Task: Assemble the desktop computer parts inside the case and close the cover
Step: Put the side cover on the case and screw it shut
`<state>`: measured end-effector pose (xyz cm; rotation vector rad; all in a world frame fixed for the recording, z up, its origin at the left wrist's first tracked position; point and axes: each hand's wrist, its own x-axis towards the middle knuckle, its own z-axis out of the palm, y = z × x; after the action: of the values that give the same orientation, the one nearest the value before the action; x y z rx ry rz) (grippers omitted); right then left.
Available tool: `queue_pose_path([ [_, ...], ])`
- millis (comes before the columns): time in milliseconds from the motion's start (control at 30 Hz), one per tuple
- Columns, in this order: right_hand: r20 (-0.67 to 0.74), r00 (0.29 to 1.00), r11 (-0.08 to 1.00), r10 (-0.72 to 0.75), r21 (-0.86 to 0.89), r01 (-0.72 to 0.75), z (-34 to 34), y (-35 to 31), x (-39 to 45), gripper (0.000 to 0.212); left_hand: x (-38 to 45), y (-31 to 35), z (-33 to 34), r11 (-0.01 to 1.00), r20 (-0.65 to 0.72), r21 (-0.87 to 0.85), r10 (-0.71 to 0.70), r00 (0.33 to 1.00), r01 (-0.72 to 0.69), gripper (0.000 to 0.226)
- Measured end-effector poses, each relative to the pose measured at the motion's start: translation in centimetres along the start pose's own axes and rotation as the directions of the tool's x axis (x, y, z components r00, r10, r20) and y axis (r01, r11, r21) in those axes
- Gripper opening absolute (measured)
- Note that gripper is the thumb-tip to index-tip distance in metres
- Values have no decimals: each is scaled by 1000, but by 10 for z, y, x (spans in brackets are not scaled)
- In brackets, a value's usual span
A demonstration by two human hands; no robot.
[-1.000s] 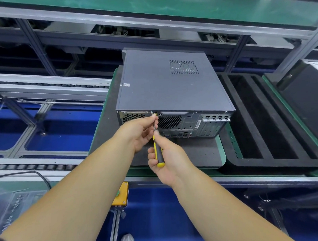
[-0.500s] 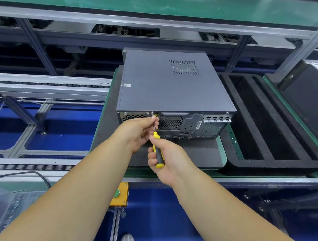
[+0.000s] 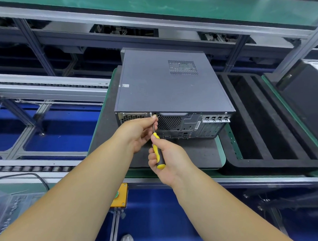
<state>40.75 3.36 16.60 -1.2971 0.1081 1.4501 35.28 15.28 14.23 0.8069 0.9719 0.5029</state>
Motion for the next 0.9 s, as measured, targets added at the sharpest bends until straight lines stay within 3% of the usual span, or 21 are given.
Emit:
queue_pose_path([
  [200,-21,995,995,99,19,-99,3,-4,3,50,2,-2,3,997,-72,57,-52,996,56,26],
  [367,27,998,997,51,57,-52,2,-2,1,25,0,0,-3,1000,71,-20,6,997,-5,17],
  [433,16,999,998,34,44,-35,0,-1,1,22,0,1,-3,1000,51,-12,14,999,-14,14],
  [633,-24,997,997,71,1,-71,0,-5,3,50,2,2,5,999,-64,1,-48,997,48,17],
  [900,-33,999,999,-7,-35,6,-2,-4,2,23,4,-1,5,1000,-75,-15,-12,997,10,16],
])
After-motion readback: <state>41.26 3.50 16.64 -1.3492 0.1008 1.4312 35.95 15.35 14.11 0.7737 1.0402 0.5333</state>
